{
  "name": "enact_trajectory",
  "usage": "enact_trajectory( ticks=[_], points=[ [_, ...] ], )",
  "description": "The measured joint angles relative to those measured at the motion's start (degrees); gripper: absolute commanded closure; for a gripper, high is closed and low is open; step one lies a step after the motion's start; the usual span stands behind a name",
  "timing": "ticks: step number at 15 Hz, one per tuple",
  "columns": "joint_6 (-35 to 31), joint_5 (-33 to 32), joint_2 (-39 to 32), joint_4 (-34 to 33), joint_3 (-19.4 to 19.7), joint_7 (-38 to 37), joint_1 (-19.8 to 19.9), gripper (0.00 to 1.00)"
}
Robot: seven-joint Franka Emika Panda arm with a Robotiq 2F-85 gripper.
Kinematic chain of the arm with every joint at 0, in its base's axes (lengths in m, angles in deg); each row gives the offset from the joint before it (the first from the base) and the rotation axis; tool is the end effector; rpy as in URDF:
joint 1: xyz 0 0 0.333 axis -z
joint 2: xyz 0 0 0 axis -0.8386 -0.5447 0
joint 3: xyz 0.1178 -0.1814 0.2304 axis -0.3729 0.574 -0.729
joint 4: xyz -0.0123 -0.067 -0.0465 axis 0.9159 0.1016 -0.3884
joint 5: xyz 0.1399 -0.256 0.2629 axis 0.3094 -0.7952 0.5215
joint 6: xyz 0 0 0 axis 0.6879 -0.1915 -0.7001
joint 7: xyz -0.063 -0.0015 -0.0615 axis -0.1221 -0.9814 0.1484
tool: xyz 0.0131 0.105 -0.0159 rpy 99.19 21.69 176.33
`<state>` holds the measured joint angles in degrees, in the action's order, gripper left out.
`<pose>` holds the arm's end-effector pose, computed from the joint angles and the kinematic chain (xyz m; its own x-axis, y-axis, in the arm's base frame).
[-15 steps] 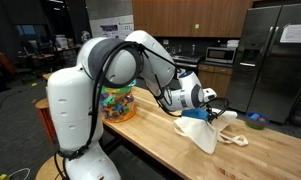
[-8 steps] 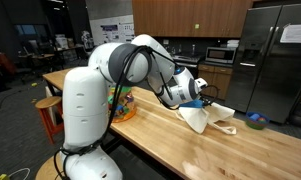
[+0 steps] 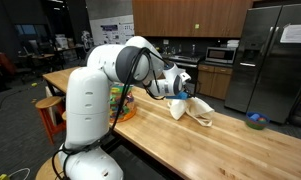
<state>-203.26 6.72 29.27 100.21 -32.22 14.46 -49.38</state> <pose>0.6229 -0.0843 0.3872 0.8138 0.0813 0.5754 -0.0412 -0.9796 0.1967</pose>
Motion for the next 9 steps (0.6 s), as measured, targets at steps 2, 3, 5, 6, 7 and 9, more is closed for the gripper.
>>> enact_trajectory(
  ticks=[2,3,5,6,7,9],
  points=[
    [0.6,7.3,0.0,-0.3,-5.2,6.3,0.6,0.99],
    [1.2,10.6,0.0,-0.6,-7.9,9.4,1.1,0.99],
    [3.3,17.9,0.0,-1.4,-13.3,15.9,2.6,0.99],
    [4.9,22.0,0.0,-2.0,-16.0,19.6,3.6,0.99],
    [6.9,26.1,0.0,-2.6,-18.6,23.4,4.7,0.99],
    [11.8,33.1,0.0,-4.2,-22.3,29.8,6.7,0.99]
  ],
)
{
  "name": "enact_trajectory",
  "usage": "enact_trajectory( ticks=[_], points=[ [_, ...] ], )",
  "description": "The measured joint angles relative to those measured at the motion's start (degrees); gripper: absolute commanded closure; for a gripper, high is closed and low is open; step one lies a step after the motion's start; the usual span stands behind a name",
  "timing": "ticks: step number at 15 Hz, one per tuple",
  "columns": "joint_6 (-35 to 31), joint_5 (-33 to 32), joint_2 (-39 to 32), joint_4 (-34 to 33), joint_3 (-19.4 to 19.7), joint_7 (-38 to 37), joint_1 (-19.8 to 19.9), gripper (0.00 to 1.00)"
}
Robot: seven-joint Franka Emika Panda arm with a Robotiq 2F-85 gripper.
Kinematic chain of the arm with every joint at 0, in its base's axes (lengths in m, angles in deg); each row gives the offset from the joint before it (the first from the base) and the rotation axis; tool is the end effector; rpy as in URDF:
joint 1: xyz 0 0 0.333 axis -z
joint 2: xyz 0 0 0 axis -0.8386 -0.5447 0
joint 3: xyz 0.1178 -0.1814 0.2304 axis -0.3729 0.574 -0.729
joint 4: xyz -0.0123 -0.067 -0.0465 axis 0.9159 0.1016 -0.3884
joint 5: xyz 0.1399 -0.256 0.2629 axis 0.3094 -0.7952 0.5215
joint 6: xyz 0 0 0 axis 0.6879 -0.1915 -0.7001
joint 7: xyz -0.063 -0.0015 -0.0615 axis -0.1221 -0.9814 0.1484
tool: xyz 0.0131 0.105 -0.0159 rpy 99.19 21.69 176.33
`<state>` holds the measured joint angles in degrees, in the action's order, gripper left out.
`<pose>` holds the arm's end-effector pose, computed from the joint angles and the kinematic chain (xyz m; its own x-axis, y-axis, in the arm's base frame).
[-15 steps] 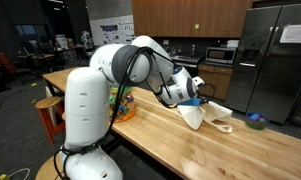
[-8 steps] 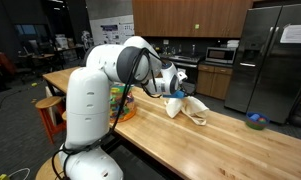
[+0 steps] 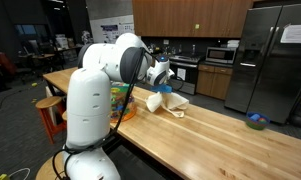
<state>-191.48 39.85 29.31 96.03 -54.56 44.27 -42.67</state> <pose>0.6359 0.0431 0.4063 0.8280 0.2133 0.5186 0.2835 -0.9572 -0.0589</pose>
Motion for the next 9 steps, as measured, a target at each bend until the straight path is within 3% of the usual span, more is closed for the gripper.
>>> enact_trajectory(
  ticks=[2,9],
  points=[
    [5.1,5.2,0.3,-1.3,-1.1,4.5,0.8,0.99],
    [18.7,9.9,2.7,-0.8,7.6,4.9,-3.7,0.99]
  ],
)
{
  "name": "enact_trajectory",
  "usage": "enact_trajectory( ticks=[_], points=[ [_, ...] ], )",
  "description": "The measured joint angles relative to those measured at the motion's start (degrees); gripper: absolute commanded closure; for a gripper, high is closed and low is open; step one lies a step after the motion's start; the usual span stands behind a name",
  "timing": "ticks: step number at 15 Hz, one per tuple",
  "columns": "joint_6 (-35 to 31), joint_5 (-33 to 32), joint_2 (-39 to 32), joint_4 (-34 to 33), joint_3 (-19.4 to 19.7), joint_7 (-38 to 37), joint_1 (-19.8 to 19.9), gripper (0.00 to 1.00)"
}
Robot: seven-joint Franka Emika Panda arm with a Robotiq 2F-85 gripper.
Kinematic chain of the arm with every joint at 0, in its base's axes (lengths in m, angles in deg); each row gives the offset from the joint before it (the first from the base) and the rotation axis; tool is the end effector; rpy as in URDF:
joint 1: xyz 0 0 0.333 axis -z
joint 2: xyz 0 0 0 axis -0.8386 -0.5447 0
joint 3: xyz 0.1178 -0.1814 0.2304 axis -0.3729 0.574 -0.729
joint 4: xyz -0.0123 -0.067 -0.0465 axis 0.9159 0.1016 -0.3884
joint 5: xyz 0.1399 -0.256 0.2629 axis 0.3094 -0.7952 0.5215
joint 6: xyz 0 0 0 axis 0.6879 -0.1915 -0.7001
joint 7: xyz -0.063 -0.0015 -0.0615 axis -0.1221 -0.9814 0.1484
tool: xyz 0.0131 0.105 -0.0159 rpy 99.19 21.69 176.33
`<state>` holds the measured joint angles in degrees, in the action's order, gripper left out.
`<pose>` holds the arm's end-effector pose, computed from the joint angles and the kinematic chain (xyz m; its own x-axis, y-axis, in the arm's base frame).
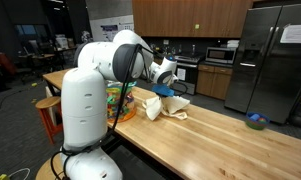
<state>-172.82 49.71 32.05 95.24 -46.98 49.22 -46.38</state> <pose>0.6164 0.0165 0.3995 0.9309 0.1776 0.3190 0.2570 -0.9395 -0.2267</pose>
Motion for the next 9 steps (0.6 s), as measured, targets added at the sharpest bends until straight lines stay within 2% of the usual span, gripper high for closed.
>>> enact_trajectory(
  ticks=[4,9],
  points=[
    [1.8,-0.3,1.8,3.9,4.8,-4.6,-2.0,0.99],
    [1.9,-2.2,4.3,9.6,9.9,-11.2,-2.4,0.99]
  ],
)
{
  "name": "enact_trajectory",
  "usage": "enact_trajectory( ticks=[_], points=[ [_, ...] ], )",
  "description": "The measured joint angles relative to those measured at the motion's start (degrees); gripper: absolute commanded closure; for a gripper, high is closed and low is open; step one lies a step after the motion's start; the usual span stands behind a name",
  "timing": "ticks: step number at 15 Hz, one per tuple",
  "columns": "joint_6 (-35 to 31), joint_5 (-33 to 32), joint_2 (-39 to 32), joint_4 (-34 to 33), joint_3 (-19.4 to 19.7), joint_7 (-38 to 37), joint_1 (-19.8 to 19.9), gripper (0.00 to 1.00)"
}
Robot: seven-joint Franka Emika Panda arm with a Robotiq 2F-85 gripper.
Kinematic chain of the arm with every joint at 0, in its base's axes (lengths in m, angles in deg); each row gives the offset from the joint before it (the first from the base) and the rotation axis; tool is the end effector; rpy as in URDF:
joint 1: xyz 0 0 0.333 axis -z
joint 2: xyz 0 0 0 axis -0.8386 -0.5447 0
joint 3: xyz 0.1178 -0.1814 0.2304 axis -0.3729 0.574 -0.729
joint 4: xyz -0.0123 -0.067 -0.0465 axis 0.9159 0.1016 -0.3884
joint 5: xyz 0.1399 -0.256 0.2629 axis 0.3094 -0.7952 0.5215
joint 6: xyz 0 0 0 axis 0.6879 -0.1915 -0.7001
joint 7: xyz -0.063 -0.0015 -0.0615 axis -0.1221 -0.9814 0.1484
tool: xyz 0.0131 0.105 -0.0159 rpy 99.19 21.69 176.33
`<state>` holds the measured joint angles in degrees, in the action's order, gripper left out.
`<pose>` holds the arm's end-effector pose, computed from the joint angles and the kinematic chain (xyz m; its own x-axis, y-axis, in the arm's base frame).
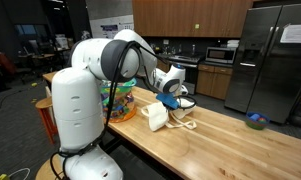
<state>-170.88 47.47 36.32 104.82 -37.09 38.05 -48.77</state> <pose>0.5657 -0.0531 0.3603 0.9858 -0.0851 0.1447 -0.0499 -0.9715 -0.2317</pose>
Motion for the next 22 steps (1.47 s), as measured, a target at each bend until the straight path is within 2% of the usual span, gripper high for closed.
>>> enact_trajectory(
  ticks=[5,11,17,22],
  points=[
    [-0.1,-6.9,2.6,4.3,5.0,-6.2,0.1,0.99],
    [-0.9,-9.3,5.2,4.2,8.6,-11.6,0.3,0.99],
    [-0.7,-18.3,7.3,8.0,11.5,-25.2,1.2,0.99],
    [1.0,-26.2,10.1,11.7,14.7,-35.8,5.0,0.99]
  ],
)
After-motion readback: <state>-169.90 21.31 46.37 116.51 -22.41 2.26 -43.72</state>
